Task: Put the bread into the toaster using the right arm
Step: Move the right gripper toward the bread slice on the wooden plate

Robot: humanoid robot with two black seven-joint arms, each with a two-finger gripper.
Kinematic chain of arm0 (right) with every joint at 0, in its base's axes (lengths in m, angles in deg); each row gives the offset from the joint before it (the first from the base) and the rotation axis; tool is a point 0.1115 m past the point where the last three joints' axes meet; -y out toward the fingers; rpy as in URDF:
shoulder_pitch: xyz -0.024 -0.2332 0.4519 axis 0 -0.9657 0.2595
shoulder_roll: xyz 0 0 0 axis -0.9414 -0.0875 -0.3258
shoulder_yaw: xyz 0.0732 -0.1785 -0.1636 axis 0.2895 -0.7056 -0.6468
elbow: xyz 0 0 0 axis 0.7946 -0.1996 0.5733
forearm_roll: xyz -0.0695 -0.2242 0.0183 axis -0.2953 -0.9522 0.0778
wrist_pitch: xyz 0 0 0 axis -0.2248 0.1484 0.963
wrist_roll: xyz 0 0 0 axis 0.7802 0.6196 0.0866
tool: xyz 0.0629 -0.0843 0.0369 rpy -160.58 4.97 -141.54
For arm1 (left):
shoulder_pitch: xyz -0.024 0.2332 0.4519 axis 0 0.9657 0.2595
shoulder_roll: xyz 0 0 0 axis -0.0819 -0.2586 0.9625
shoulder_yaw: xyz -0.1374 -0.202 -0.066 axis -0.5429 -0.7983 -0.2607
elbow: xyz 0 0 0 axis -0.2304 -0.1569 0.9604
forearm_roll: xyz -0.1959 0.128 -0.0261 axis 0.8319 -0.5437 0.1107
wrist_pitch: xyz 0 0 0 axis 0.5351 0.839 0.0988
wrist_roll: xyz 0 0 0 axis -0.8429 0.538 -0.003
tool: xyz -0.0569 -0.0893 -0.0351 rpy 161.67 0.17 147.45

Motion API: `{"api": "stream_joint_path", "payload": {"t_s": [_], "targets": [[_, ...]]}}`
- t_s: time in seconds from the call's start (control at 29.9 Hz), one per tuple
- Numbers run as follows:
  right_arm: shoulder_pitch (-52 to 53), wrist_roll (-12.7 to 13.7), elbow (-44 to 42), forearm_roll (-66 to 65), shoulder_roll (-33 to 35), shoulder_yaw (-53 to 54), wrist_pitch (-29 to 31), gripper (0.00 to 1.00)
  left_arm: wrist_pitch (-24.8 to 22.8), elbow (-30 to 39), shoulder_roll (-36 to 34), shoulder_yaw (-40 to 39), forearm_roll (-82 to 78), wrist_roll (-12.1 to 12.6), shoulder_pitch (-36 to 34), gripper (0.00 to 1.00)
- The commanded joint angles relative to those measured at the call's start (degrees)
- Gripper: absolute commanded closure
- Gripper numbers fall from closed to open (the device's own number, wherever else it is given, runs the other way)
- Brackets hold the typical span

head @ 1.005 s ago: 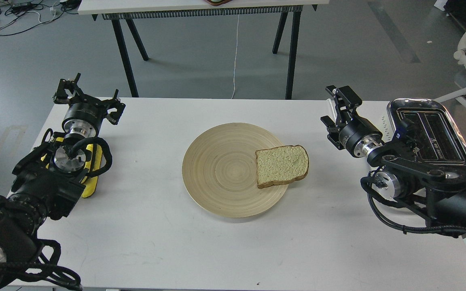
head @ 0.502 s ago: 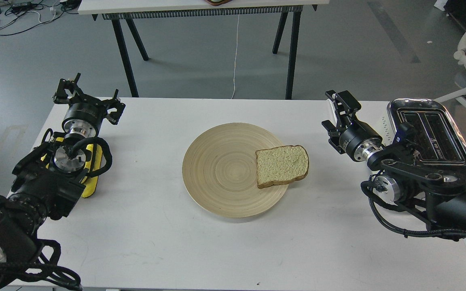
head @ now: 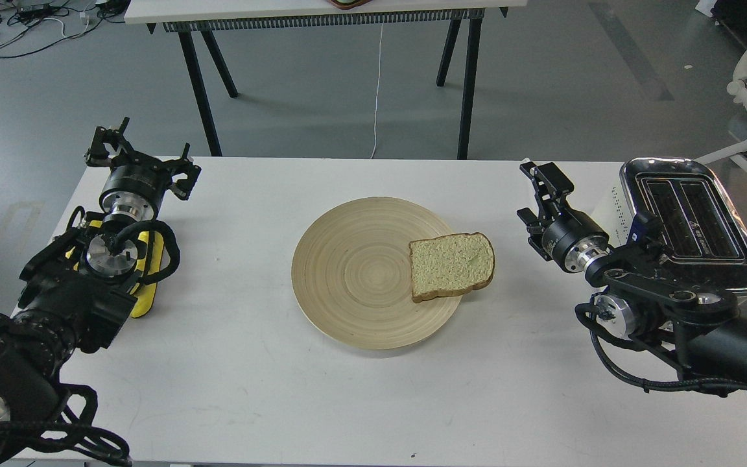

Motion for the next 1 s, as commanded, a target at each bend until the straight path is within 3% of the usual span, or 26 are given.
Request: {"api": "stream_joint_path", "payload": {"t_s": [0.0,0.6,0.97], "targets": [[-1.7,0.0,-1.2,-1.6,-1.6,0.0,-0.6,0.01,0.0,0.0,0.0,0.0,0.0,0.0,0.0,0.00],[-3.9,0.0,-1.3,-2.3,-6.9,-4.1,-4.1,0.03,0.0,0.0,0.0,-0.1,0.0,0.0,0.0,0.00],[-3.8,0.0,-0.8,-3.6,-7.0,-6.7,-4.4,0.47,0.0,0.0,0.0,-0.1,0.0,0.0,0.0,0.00]]}}
